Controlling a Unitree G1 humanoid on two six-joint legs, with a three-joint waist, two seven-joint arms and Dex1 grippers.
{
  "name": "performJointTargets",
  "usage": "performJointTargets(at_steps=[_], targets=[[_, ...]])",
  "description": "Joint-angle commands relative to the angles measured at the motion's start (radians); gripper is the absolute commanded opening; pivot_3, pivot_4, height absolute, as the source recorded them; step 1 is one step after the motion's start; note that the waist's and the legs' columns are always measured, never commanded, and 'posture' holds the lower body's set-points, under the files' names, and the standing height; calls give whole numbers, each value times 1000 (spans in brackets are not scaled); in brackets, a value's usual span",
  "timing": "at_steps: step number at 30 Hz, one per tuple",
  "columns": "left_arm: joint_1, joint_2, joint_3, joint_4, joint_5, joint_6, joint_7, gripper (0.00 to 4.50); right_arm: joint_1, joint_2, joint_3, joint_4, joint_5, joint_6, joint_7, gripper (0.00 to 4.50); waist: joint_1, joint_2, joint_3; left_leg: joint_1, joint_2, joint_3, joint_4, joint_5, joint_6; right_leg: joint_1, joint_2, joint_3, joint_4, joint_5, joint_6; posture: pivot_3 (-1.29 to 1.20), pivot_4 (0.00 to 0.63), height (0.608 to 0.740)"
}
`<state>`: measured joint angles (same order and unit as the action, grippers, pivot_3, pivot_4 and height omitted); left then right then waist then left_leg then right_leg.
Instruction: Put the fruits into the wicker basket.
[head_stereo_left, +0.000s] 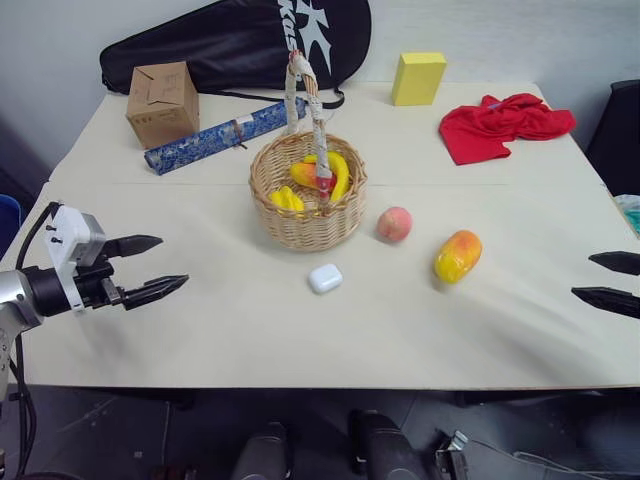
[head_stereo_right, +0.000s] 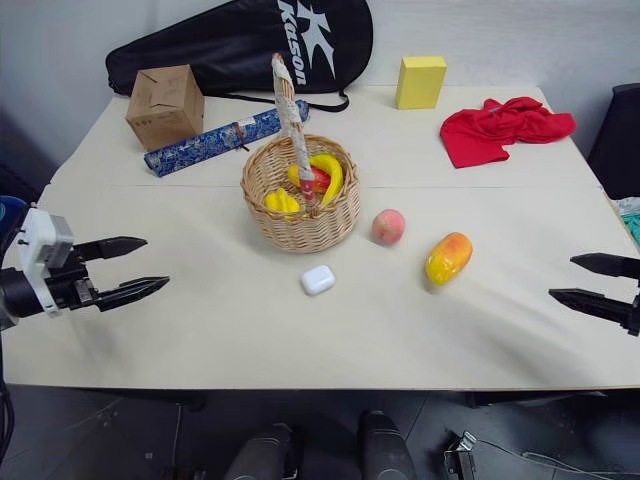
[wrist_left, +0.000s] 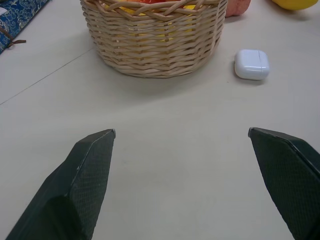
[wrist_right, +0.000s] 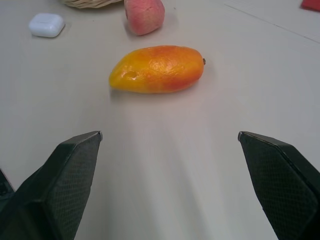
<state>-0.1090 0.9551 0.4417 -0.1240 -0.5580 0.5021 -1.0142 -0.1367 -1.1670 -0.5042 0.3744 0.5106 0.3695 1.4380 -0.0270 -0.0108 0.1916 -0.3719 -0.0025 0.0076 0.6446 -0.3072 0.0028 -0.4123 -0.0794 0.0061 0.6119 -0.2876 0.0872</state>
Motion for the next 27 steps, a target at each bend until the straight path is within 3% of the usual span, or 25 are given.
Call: performJointTargets(at_steps=[1, 7, 10, 15, 18, 23, 27], targets=[[-11, -1, 3, -37, -11, -1, 6, 4493, -8, 13, -20, -40, 6, -14, -30, 4500, 0, 0, 0, 0, 0, 0, 0, 0, 0, 0, 0, 0, 0, 0, 0, 0, 150, 740], [-54, -3, -24, -73, -60, 46, 3, 4493, -15, 28, -10, -174, 54, 49, -43, 4500, 1, 0, 0, 0, 0, 0, 1, 0, 0, 0, 0, 0, 2, 0, 0, 0, 150, 740], [-78, -14, -46, -146, -137, 111, -7, 4493, -40, 47, 21, -328, 166, 196, -54, 4500, 0, 0, 0, 0, 0, 0, 3, 0, 0, 0, 0, 0, 4, 0, 0, 0, 150, 740], [-57, -8, -98, -275, -169, 140, -26, 4493, -137, 145, 214, -611, 247, 290, -127, 4500, -2, 0, 0, 2, 1, 0, 3, 1, -2, 0, 1, 1, 7, 0, 0, 0, 150, 740], [-57, 6, -130, -291, -123, 112, -27, 4493, -239, 259, 375, -677, 181, 257, -205, 4500, 1, 0, 0, 1, 0, -1, 3, 2, -3, -1, 2, 0, 8, 0, 0, 0, 150, 740], [-24, 27, -111, -259, -79, 73, -43, 4493, -388, 606, 631, -587, -49, 162, -495, 4500, -4, -1, 0, 1, 0, 0, 4, 3, -3, -2, 1, 1, 10, 0, 0, 0, 150, 740], [-33, 23, -87, -257, -96, 89, -28, 4493, -413, 742, 759, -477, -217, 65, -600, 4500, 8, -1, 0, -4, 0, -2, 4, 4, -4, -7, 1, -2, 11, -1, -2, 0, 150, 740]])
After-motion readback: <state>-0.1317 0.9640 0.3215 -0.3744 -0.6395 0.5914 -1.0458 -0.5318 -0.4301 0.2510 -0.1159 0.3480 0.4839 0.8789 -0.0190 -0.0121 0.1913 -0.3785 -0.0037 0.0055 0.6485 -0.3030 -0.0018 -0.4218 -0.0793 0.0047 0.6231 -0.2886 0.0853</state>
